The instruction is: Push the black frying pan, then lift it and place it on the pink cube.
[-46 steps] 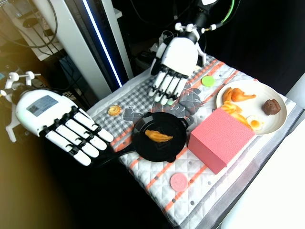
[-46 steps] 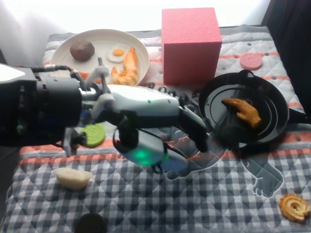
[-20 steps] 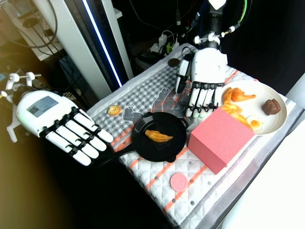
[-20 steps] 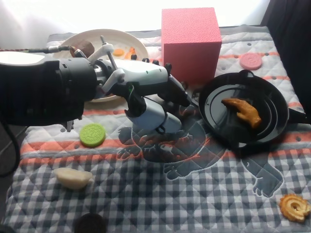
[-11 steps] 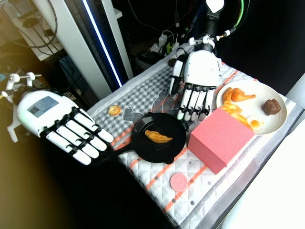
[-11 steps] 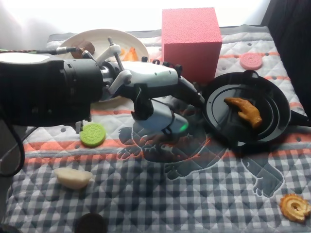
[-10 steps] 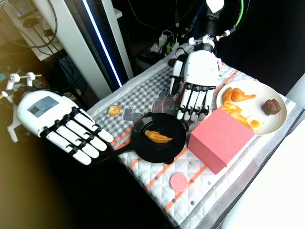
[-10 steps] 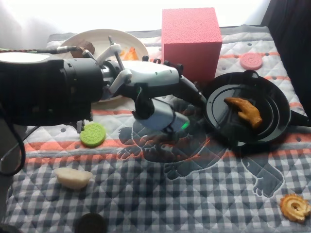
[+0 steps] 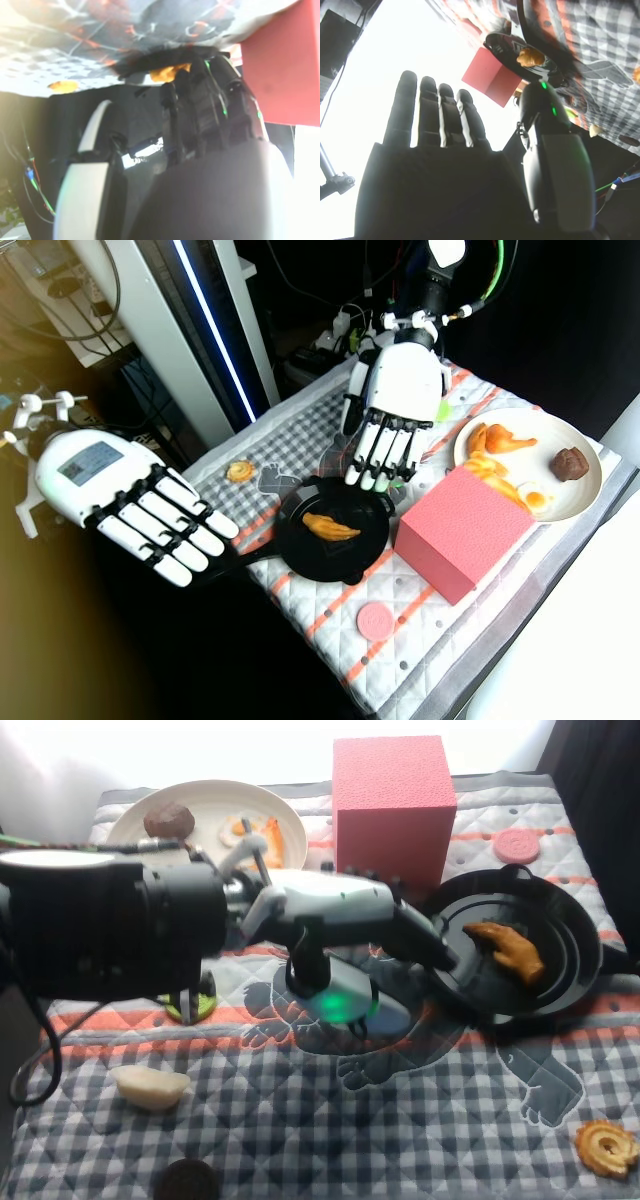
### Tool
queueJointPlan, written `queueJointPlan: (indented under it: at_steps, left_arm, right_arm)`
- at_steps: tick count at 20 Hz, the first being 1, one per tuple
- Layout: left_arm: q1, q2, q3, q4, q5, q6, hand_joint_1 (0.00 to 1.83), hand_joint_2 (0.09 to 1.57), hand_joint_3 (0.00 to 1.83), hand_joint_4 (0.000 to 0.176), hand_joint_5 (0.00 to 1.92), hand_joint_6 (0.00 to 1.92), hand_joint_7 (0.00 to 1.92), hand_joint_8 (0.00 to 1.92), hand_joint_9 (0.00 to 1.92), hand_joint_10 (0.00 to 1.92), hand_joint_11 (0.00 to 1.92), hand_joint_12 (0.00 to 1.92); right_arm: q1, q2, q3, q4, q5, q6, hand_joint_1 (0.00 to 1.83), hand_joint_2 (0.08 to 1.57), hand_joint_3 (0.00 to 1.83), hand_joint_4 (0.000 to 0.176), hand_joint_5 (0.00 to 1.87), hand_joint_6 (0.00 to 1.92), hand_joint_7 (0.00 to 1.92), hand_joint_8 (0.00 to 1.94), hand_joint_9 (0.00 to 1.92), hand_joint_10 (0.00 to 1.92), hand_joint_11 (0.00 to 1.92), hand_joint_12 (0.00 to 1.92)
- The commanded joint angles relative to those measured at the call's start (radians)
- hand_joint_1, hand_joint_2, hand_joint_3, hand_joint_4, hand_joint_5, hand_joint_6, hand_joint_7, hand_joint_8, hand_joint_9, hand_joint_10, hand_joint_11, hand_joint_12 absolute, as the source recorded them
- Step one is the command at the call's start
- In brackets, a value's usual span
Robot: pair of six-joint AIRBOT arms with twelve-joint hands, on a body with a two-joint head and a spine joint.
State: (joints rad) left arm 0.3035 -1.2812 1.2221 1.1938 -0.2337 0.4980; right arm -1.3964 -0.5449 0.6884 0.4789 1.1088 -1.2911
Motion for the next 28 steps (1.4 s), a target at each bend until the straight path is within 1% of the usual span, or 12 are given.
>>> queueJointPlan:
  at_steps: [1, 4, 6, 9, 11, 15, 18, 20, 23, 25, 27, 28]
  left_arm:
    - [-0.005, 0.002, -0.006, -0.030, -0.083, -0.006, 0.82, 1.25, 0.00, 0.000, 0.46, 0.01, 0.43, 0.00, 0.43, 0.06, 0.00, 1.13]
    - [0.010, -0.001, -0.013, -0.034, -0.118, -0.023, 0.76, 1.27, 0.00, 0.000, 0.47, 0.01, 0.42, 0.00, 0.35, 0.02, 0.00, 0.99]
    - [0.017, -0.007, -0.013, -0.035, -0.139, -0.037, 0.76, 1.28, 0.00, 0.000, 0.51, 0.02, 0.39, 0.00, 0.32, 0.00, 0.00, 0.92]
    - [0.021, -0.017, -0.012, -0.038, -0.158, -0.045, 0.75, 1.26, 0.00, 0.000, 0.50, 0.01, 0.49, 0.04, 0.45, 0.06, 0.00, 1.15]
    - [0.022, -0.033, -0.003, -0.048, -0.169, -0.045, 0.72, 1.28, 0.00, 0.000, 0.45, 0.01, 0.36, 0.01, 0.33, 0.02, 0.00, 0.89]
    - [0.021, -0.060, 0.007, -0.058, -0.186, -0.046, 0.79, 1.24, 0.00, 0.000, 0.49, 0.01, 0.37, 0.00, 0.30, 0.02, 0.00, 0.97]
    - [0.021, -0.076, 0.013, -0.059, -0.193, -0.046, 0.78, 1.25, 0.00, 0.000, 0.50, 0.01, 0.38, 0.00, 0.34, 0.03, 0.00, 1.09]
    - [0.020, -0.084, 0.014, -0.059, -0.200, -0.046, 0.75, 1.25, 0.00, 0.000, 0.46, 0.02, 0.33, 0.01, 0.30, 0.03, 0.00, 0.85]
    - [0.018, -0.101, 0.017, -0.060, -0.213, -0.046, 0.72, 1.26, 0.00, 0.007, 0.43, 0.00, 0.34, 0.01, 0.29, 0.02, 0.00, 0.81]
    - [0.017, -0.112, 0.019, -0.063, -0.222, -0.046, 0.67, 1.28, 0.01, 0.000, 0.45, 0.00, 0.37, 0.01, 0.31, 0.02, 0.00, 1.00]
    - [0.017, -0.111, 0.019, -0.069, -0.233, -0.046, 0.62, 1.29, 0.01, 0.000, 0.48, 0.02, 0.38, 0.01, 0.33, 0.03, 0.00, 0.97]
    - [0.019, -0.097, 0.018, -0.088, -0.239, -0.046, 0.60, 1.31, 0.01, 0.000, 0.48, 0.02, 0.36, 0.00, 0.29, 0.01, 0.00, 0.79]
  right_arm:
    - [0.004, 0.000, 0.007, 0.006, 0.122, 0.001, 0.49, 1.33, 0.00, 0.000, 0.00, 0.00, 0.00, 0.00, 0.05, 0.00, 0.00, 0.32]
    - [0.004, 0.000, 0.007, 0.006, 0.122, 0.001, 0.49, 1.32, 0.00, 0.000, 0.00, 0.00, 0.00, 0.00, 0.04, 0.00, 0.00, 0.20]
    - [0.004, 0.000, 0.007, 0.006, 0.122, 0.001, 0.48, 1.32, 0.00, 0.000, 0.00, 0.00, 0.01, 0.00, 0.05, 0.00, 0.00, 0.40]
    - [0.004, 0.000, 0.007, 0.006, 0.122, 0.001, 0.47, 1.32, 0.00, 0.000, 0.00, 0.00, 0.00, 0.00, 0.04, 0.00, 0.00, 0.33]
    - [0.004, -0.001, 0.007, 0.006, 0.121, 0.001, 0.44, 1.33, 0.00, 0.003, 0.00, 0.00, 0.00, 0.00, 0.00, 0.00, 0.00, 0.15]
    - [0.004, -0.001, 0.008, 0.006, 0.121, 0.001, 0.48, 1.32, 0.00, 0.000, 0.00, 0.00, 0.00, 0.00, 0.05, 0.01, 0.00, 0.40]
    - [0.004, -0.001, 0.009, 0.006, 0.121, 0.001, 0.45, 1.33, 0.00, 0.000, 0.00, 0.00, 0.00, 0.00, 0.03, 0.01, 0.00, 0.32]
    - [0.004, -0.001, 0.009, 0.006, 0.121, 0.001, 0.45, 1.33, 0.00, 0.002, 0.00, 0.00, 0.00, 0.00, 0.03, 0.01, 0.00, 0.22]
    - [0.004, -0.001, 0.009, 0.006, 0.121, 0.001, 0.47, 1.32, 0.00, 0.001, 0.00, 0.00, 0.00, 0.00, 0.02, 0.00, 0.00, 0.37]
    - [0.004, -0.001, 0.009, 0.006, 0.121, 0.001, 0.45, 1.32, 0.00, 0.000, 0.00, 0.00, 0.01, 0.00, 0.04, 0.01, 0.00, 0.56]
    - [0.004, -0.001, 0.010, 0.006, 0.121, 0.001, 0.43, 1.32, 0.00, 0.000, 0.00, 0.00, 0.00, 0.00, 0.03, 0.00, 0.00, 0.54]
    - [0.004, -0.001, 0.009, 0.006, 0.121, 0.001, 0.41, 1.32, 0.00, 0.000, 0.00, 0.00, 0.00, 0.00, 0.04, 0.01, 0.00, 0.52]
